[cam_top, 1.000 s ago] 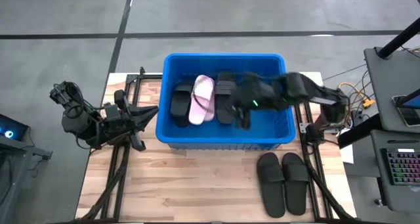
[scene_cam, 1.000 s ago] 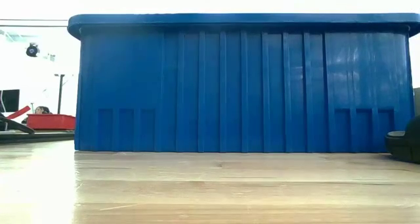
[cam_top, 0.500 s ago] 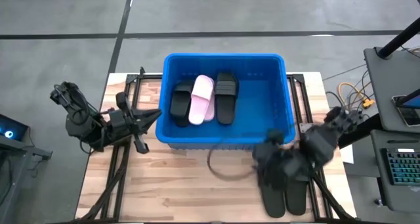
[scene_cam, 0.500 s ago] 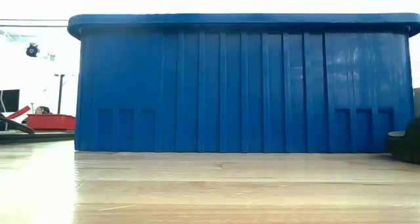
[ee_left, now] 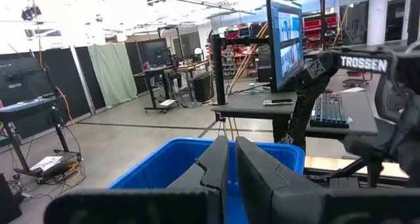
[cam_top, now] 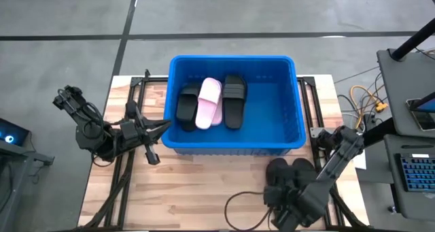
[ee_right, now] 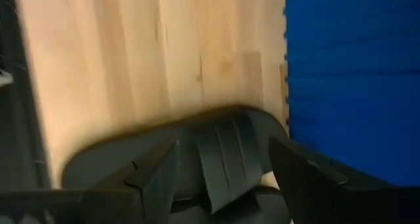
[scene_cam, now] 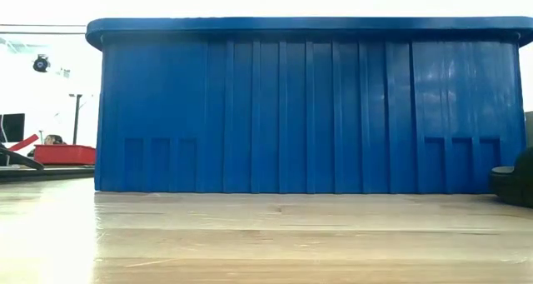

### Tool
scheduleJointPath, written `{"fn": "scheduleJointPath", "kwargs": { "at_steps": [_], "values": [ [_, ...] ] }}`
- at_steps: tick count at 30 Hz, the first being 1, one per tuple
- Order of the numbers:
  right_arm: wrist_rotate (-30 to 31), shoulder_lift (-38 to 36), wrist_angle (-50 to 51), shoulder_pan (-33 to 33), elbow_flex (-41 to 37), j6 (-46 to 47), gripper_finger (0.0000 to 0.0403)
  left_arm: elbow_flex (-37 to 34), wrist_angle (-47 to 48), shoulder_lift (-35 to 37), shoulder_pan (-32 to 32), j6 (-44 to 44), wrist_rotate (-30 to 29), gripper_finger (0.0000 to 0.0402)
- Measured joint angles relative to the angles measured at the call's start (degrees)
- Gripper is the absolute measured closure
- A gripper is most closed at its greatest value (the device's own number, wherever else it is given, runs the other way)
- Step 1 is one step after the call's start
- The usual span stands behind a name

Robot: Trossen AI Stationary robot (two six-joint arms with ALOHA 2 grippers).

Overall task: Pick and place slides into bin
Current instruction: Put the black slide into the blue container

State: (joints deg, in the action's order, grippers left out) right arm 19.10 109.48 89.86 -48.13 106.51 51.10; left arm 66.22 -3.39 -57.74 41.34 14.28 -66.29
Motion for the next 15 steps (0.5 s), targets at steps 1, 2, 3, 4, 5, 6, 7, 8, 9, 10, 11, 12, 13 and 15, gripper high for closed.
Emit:
{"fn": "scheduleJointPath", "kwargs": {
  "at_steps": [1,2,3,4,5,6,7,8,9,10,11,12,13,15],
  "values": [
    [-0.07,0.55,-0.06,-0.13,-1.16,0.28,0.0179,0.0,-0.03,-0.19,0.0,0.0,-0.01,0.0386],
    [-0.28,1.27,0.0,-0.26,-2.23,0.89,0.0179,0.0,-0.1,-0.33,0.0,-0.02,-0.03,0.0386],
    [-0.83,1.76,-0.01,-0.3,-3.22,1.52,0.0179,0.0,-0.02,-0.37,0.0,0.0,-0.01,0.0386],
    [-1.47,2.11,-0.22,-0.3,-4.25,1.85,0.0179,0.0,0.03,-0.43,0.0,0.02,0.01,0.0386],
    [-2.29,2.43,-0.31,-0.34,-5.34,2.03,0.0179,0.0,0.04,-0.56,0.0,0.02,-0.02,0.0386],
    [-3.39,2.84,-0.23,-0.35,-6.37,2.06,0.0179,0.0,-0.01,-0.63,0.0,0.04,-0.02,0.0386],
    [-4.49,3.19,-0.24,-0.41,-7.44,1.99,0.0179,0.0,0.03,-0.63,0.0,0.09,-0.02,0.0386],
    [-5.75,3.61,-0.51,-0.58,-8.57,1.93,0.0179,0.0,0.07,-0.63,0.0,0.49,-0.01,0.0386],
    [-6.9,4.03,-0.57,-0.71,-9.73,1.95,0.0179,0.0,0.12,-0.63,0.0,1.14,-0.02,0.0386],
    [-8.07,4.2,-0.55,-0.98,-10.85,1.95,0.0179,0.0,0.08,-0.63,0.0,1.49,-0.03,0.0386],
    [-9.13,4.33,-0.6,-1.29,-11.91,1.95,0.0179,0.0,0.07,-0.63,0.0,1.8,-0.03,0.0386],
    [-10.02,4.4,-0.78,-1.54,-12.93,1.93,0.0179,0.0,0.07,-0.63,0.0,2.34,-0.03,0.0386],
    [-10.54,4.51,-0.9,-1.92,-13.87,1.96,0.0179,0.0,0.1,-0.61,0.0,2.6,-0.03,0.0386],
    [-10.24,4.68,-1.39,-2.82,-15.75,1.95,0.0179,0.0,0.1,-0.61,0.0,2.62,-0.03,0.0386]
  ]
}}
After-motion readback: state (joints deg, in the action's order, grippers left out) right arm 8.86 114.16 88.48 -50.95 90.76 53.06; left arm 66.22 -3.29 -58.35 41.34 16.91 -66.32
